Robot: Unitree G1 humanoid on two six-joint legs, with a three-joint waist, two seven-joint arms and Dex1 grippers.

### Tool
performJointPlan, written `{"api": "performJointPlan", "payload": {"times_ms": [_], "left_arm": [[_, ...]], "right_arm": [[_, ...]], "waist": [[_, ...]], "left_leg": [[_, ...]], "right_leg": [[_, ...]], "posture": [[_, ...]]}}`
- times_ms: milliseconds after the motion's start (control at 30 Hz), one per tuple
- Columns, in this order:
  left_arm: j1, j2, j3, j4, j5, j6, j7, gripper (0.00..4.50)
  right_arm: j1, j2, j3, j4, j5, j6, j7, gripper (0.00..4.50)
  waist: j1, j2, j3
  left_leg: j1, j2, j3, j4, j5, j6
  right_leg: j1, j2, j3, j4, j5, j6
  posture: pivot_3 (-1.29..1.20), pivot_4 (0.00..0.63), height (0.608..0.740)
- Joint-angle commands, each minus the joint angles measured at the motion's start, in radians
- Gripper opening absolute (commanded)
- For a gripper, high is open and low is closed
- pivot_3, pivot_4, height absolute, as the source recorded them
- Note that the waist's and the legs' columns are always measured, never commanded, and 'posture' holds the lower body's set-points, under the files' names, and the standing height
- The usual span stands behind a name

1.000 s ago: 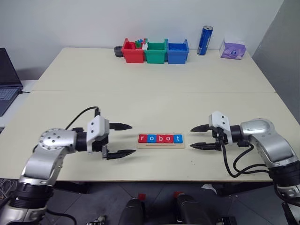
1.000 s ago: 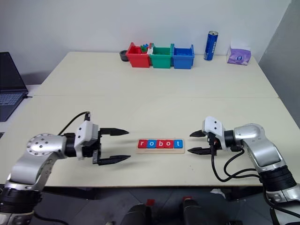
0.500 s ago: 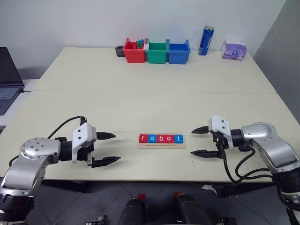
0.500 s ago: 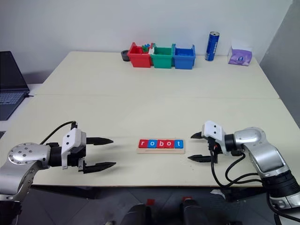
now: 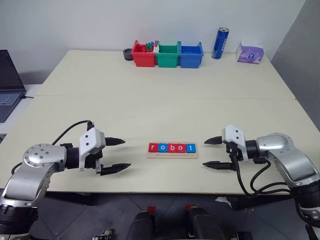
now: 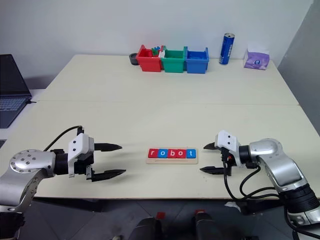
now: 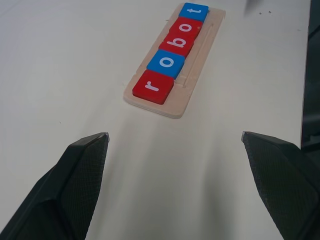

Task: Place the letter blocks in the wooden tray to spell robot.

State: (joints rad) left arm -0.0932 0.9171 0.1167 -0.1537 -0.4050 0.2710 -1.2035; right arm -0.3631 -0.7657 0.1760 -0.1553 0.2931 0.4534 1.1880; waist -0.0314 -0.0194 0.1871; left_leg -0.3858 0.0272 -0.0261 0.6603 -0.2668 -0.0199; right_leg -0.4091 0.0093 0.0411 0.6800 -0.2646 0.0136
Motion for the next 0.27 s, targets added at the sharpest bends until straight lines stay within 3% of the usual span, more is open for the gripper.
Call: {"api": "performJointPlan", "payload": {"times_ms": [33,267], "left_arm": [[-0.017,-0.001,0.001,-0.028,-0.004,-0.01,-0.001,4.5],[-0.022,-0.006,-0.005,-0.033,0.004,-0.018,0.006,4.5]], "right_arm": [[-0.003,0.002,-0.03,-0.045,0.022,-0.025,0.0,4.46],[-0.009,0.01,-0.025,-0.049,0.03,-0.019,-0.012,4.46]], "waist": [[0.0,0.0,0.0],[0.0,0.0,0.0]], "left_leg": [[0.0,0.0,0.001,0.0,0.0,0.0],[0.0,0.002,0.001,0.0,0.0,0.0]], "right_leg": [[0.0,0.0,0.0,0.0,0.0,0.0],[-0.001,0.002,0.001,0.0,0.0,0.0]], "posture": [[0.0,0.15,0.74],[0.0,0.15,0.74]]}}
